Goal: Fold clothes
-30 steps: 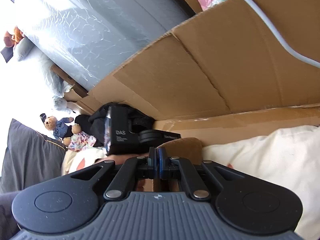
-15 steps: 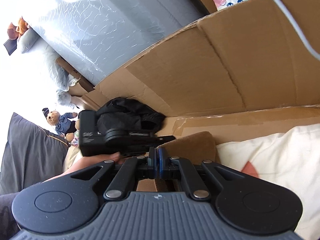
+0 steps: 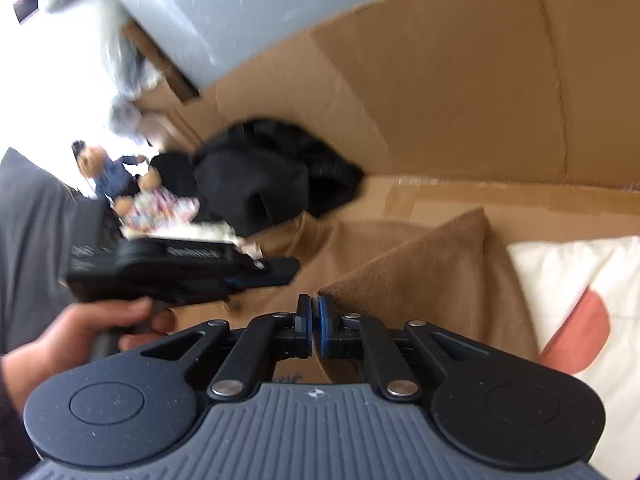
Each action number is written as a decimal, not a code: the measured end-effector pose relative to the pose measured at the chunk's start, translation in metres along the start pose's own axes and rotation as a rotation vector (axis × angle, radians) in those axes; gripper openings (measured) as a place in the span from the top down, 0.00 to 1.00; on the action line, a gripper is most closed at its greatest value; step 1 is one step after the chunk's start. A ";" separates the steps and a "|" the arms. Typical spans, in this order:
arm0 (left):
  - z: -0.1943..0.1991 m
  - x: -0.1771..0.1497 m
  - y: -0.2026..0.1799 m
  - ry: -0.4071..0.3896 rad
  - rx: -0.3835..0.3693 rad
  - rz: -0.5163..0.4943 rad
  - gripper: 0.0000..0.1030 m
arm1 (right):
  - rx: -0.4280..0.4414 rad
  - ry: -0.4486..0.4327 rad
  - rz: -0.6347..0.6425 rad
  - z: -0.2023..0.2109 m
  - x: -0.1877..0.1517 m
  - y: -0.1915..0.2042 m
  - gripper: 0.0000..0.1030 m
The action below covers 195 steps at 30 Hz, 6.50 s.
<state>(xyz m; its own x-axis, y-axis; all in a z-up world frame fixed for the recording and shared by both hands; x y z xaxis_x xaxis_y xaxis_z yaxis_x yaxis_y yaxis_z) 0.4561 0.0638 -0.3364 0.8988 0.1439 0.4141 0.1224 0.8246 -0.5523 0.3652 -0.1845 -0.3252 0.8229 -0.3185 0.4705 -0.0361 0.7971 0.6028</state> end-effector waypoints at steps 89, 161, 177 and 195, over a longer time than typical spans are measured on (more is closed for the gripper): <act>-0.028 -0.164 -0.086 0.134 -0.040 0.093 0.94 | -0.290 0.016 0.087 0.069 -0.081 -0.115 0.76; -0.042 -0.088 -0.088 0.018 0.120 -0.368 0.61 | -0.209 0.034 0.160 0.038 -0.060 -0.062 0.95; 0.033 -0.122 -0.061 0.042 0.147 -0.374 0.54 | -0.139 0.126 0.242 0.062 -0.069 -0.038 0.59; 0.252 -0.169 -0.019 0.000 0.362 -0.257 0.53 | -0.107 0.073 0.258 0.186 -0.062 0.005 0.52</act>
<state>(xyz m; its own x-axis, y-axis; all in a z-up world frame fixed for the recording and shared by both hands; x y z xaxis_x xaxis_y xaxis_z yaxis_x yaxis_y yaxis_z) 0.1956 0.1622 -0.2134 0.8583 -0.0909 0.5050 0.1867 0.9721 -0.1422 0.2083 -0.2561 -0.2315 0.8332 -0.0634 0.5493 -0.1925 0.8980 0.3956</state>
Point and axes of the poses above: each gripper's, at about its wrist camera, not at the fingertips, and z roughly against the way its jaws point, y to its left, x to its top, the point moved 4 cm from there along -z, roughly the way its jaws point, and after that the axes turned 6 degrees about -z, right-handed, at the moved point
